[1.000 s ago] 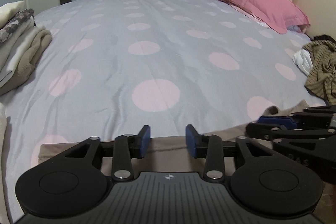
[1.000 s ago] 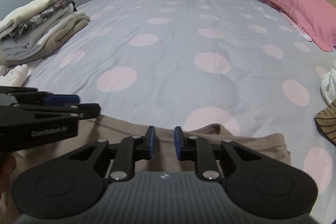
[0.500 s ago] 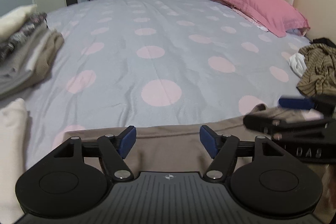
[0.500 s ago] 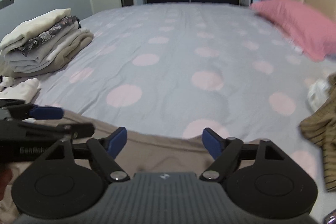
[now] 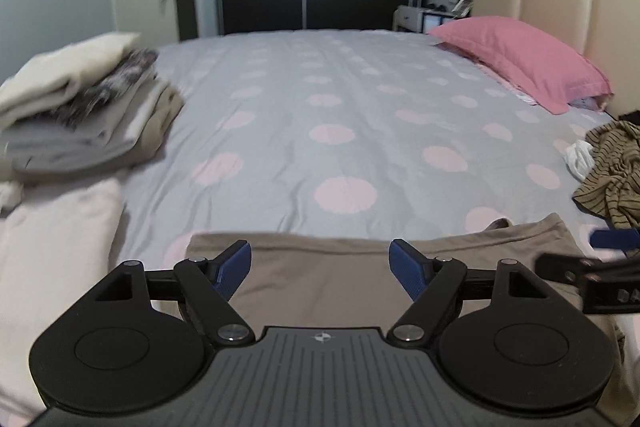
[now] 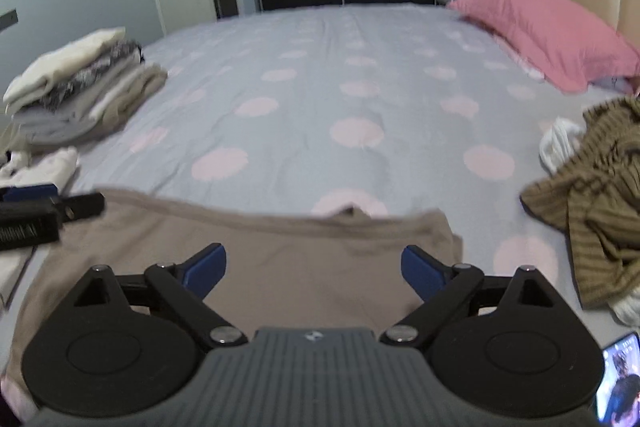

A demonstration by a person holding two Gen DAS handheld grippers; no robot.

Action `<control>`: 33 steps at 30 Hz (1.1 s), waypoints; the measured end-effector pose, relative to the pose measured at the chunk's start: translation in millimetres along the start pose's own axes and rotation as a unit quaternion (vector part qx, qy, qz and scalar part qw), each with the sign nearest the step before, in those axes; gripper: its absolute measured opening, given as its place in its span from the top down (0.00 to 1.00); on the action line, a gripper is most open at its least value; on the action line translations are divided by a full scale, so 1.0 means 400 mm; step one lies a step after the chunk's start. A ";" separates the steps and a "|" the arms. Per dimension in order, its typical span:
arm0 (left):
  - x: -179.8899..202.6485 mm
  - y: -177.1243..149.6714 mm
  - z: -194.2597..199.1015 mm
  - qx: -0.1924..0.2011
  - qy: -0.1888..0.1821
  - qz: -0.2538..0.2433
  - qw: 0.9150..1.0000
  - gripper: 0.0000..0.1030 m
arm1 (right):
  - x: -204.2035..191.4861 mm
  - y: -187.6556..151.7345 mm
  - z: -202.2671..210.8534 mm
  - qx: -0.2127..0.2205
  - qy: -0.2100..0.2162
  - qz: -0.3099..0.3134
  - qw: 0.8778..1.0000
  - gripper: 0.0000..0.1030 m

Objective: Fold clothes
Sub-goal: 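Lift both open grippers off the taupe shirt and move to its end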

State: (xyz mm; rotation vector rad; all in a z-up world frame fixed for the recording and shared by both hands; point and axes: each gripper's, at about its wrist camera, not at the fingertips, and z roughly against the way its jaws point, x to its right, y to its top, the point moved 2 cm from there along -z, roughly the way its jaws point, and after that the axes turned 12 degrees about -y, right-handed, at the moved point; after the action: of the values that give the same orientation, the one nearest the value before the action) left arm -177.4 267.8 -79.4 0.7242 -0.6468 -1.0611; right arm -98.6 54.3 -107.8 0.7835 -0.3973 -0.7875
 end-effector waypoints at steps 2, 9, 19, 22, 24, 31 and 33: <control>-0.014 -0.006 0.013 0.000 0.004 0.016 1.000 0.27 | 0.016 -0.014 0.004 -0.010 -0.001 0.004 1.000 0.07; -0.040 -0.041 0.034 -0.041 0.013 0.042 0.998 0.27 | 0.044 -0.041 0.002 -0.041 -0.010 0.011 0.999 0.07; -0.062 -0.026 0.055 -0.043 -0.001 0.046 0.998 0.27 | 0.091 -0.003 0.017 -0.040 -0.017 0.027 0.999 0.07; -0.080 0.004 0.050 -0.060 0.000 0.039 0.997 0.27 | 0.125 0.029 0.000 -0.070 0.005 0.024 0.997 0.07; -0.098 0.029 0.046 -0.068 0.000 0.035 0.997 0.27 | 0.145 0.051 -0.019 -0.103 0.035 0.029 0.994 0.07; -0.178 0.066 0.009 -0.099 0.013 0.042 0.994 0.27 | 0.255 0.074 -0.120 -0.189 0.045 -0.085 0.977 0.09; -0.200 0.059 -0.002 -0.104 0.019 0.054 0.993 0.28 | 0.280 0.066 -0.150 -0.200 0.052 -0.125 0.970 0.18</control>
State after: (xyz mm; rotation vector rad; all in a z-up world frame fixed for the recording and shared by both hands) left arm -192.2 349.2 -71.4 0.5212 -0.5263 -0.9960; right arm 22.4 10.0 -123.3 0.4954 -0.0388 -1.0189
